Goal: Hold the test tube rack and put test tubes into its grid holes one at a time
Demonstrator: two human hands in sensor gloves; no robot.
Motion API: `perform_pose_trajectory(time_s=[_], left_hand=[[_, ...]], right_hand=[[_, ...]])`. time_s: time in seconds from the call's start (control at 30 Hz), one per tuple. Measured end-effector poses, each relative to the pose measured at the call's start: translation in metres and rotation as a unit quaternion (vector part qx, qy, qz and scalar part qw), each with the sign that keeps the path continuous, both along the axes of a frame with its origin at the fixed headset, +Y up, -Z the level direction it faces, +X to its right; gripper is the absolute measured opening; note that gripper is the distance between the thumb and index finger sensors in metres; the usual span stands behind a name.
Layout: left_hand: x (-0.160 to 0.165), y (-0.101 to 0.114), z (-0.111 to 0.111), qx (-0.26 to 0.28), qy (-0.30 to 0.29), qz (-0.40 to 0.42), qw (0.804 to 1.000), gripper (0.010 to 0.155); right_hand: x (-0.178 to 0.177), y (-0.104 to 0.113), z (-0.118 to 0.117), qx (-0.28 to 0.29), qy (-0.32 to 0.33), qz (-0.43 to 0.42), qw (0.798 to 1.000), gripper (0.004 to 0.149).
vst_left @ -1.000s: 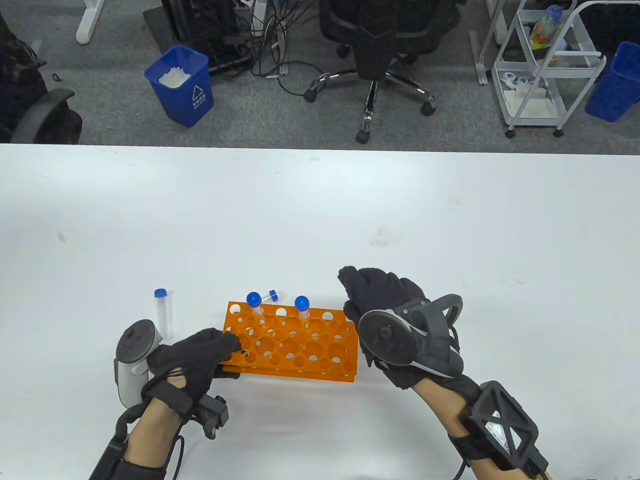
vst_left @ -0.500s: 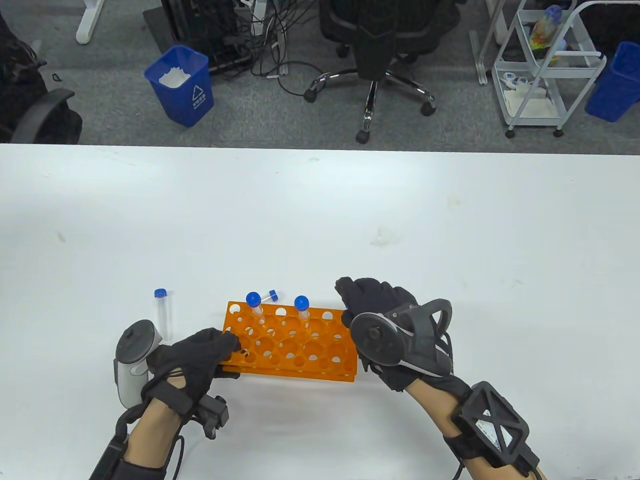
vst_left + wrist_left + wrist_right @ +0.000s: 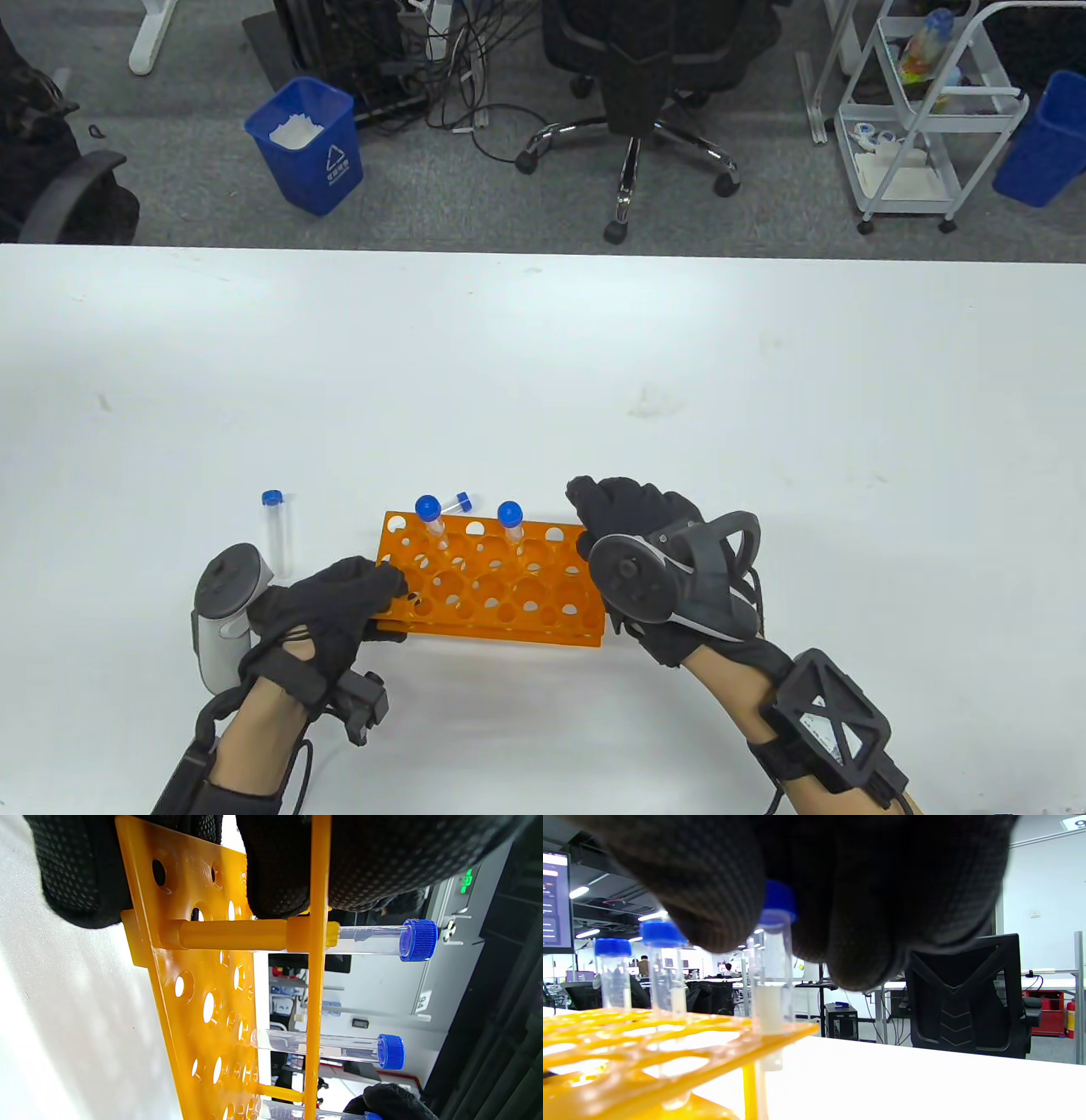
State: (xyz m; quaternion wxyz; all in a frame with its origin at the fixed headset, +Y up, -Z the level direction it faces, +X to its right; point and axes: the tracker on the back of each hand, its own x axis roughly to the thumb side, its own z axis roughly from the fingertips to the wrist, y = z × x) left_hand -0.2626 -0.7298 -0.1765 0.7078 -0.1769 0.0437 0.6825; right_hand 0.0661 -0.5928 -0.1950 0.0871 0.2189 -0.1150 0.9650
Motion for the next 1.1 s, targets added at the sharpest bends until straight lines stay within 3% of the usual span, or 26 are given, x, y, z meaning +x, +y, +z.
perform_pose_trajectory(time_s=[0.4, 0.67, 0.8, 0.93, 1.1], left_hand=[[0.0, 0.0, 0.0, 0.0, -0.002, -0.004, 1.0, 0.039], [0.0, 0.0, 0.0, 0.001, -0.003, -0.005, 1.0, 0.039], [0.0, 0.0, 0.0, 0.001, 0.0, -0.004, 1.0, 0.039], [-0.001, 0.0, 0.0, 0.002, 0.005, -0.005, 1.0, 0.039], [-0.001, 0.0, 0.0, 0.002, 0.009, -0.004, 1.0, 0.039]], right_hand=[[-0.001, -0.003, 0.001, -0.008, 0.0, 0.006, 1.0, 0.061], [0.005, 0.004, 0.009, -0.019, 0.01, 0.011, 1.0, 0.075], [0.016, 0.015, 0.017, -0.003, 0.006, -0.019, 1.0, 0.077], [0.036, 0.019, 0.03, 0.036, -0.024, -0.089, 0.995, 0.069], [0.066, -0.005, 0.039, 0.029, -0.064, -0.213, 0.975, 0.06]])
